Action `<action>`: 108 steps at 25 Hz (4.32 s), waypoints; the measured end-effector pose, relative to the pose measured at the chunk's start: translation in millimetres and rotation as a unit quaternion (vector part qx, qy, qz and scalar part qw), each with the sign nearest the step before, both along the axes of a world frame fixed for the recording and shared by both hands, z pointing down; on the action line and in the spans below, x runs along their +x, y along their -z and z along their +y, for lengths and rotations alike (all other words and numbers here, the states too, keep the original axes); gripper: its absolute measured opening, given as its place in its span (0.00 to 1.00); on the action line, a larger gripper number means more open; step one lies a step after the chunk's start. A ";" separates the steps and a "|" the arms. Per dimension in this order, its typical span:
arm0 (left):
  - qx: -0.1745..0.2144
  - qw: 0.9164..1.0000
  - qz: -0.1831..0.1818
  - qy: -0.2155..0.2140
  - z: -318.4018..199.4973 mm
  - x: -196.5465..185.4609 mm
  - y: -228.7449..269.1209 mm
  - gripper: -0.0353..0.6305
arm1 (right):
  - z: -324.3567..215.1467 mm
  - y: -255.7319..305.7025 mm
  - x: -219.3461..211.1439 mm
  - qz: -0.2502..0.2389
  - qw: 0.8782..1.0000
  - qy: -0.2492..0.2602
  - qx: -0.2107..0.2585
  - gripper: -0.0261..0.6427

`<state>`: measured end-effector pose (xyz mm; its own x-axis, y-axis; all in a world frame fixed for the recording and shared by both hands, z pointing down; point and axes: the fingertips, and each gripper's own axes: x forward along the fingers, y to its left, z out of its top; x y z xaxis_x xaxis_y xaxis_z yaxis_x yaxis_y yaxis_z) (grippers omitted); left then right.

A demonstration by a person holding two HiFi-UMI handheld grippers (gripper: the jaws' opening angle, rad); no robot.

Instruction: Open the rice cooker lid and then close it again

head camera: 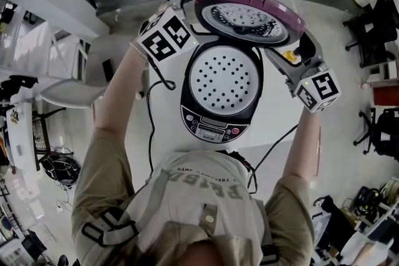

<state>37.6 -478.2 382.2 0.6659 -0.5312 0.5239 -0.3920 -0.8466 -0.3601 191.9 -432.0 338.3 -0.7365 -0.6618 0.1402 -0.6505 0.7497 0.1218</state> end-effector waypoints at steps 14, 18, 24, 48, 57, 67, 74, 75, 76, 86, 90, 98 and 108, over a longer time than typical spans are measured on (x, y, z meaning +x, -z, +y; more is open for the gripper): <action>-0.001 0.999 -0.025 -0.021 34.0 -4.3 0.6 0.84 | 35.3 -1.9 -10.0 0.023 0.999 0.029 -0.016 0.76; -0.004 0.999 -0.041 -0.026 51.6 -8.6 -5.8 0.84 | 52.9 -9.1 -12.4 0.049 0.998 0.038 -0.024 0.78; -0.006 0.996 -0.076 -0.044 80.3 -15.4 -17.3 0.85 | 80.5 -21.9 -18.3 0.086 0.995 0.049 -0.031 0.79; -0.029 0.965 -0.235 -0.110 174.3 -40.3 -83.1 0.90 | 174.1 -84.8 -36.6 0.212 0.967 0.117 -0.081 0.85; -0.050 0.948 -0.281 -0.140 192.7 -47.4 -102.8 0.93 | 195.1 -106.3 -37.5 0.250 0.950 0.150 -0.109 0.88; -0.060 0.933 -0.320 -0.155 209.2 -55.4 -126.8 0.95 | 214.4 -130.0 -39.9 0.277 0.935 0.176 -0.137 0.89; -0.063 0.927 -0.334 -0.160 213.8 -57.8 -140.2 0.95 | 221.0 -142.1 -41.1 0.283 0.927 0.192 -0.154 0.89; -0.063 0.926 -0.336 -0.160 214.6 -57.8 -142.0 0.95 | 222.0 -143.8 -41.1 0.284 0.926 0.194 -0.155 0.89; -0.064 0.925 -0.339 -0.160 215.5 -58.0 -144.0 0.95 | 223.1 -145.8 -40.9 0.285 0.925 0.196 -0.157 0.89; -0.065 0.910 -0.372 -0.170 222.2 -62.0 -163.5 0.95 | 232.6 -165.7 -39.6 0.306 0.910 0.216 -0.177 0.89; -0.059 0.903 -0.388 -0.173 222.1 -64.1 -169.9 0.95 | 234.9 -173.0 -35.9 0.320 0.903 0.212 -0.191 0.89; -0.040 0.883 -0.430 -0.183 220.5 -68.9 -174.4 0.95 | 237.6 -179.3 -34.0 0.347 0.889 0.228 -0.191 0.89; -0.025 0.858 -0.472 -0.200 217.8 -74.7 -178.5 0.95 | 240.2 -191.8 -30.3 0.403 0.866 0.233 -0.184 0.89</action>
